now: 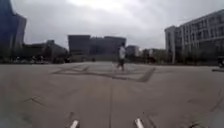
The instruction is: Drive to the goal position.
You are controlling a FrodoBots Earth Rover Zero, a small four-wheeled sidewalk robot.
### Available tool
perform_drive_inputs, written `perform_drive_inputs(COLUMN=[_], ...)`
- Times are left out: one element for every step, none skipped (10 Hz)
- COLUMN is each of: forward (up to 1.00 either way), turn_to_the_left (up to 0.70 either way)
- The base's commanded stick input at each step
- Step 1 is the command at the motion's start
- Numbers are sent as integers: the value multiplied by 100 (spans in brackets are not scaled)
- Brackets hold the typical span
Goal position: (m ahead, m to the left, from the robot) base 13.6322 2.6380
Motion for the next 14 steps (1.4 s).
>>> perform_drive_inputs(forward=[100,100,100,100,100,100,100,100,100,100,100,100,100,100], turn_to_the_left=[6,6,6,6,6,6,6,6,6,6,6,6,6,6])
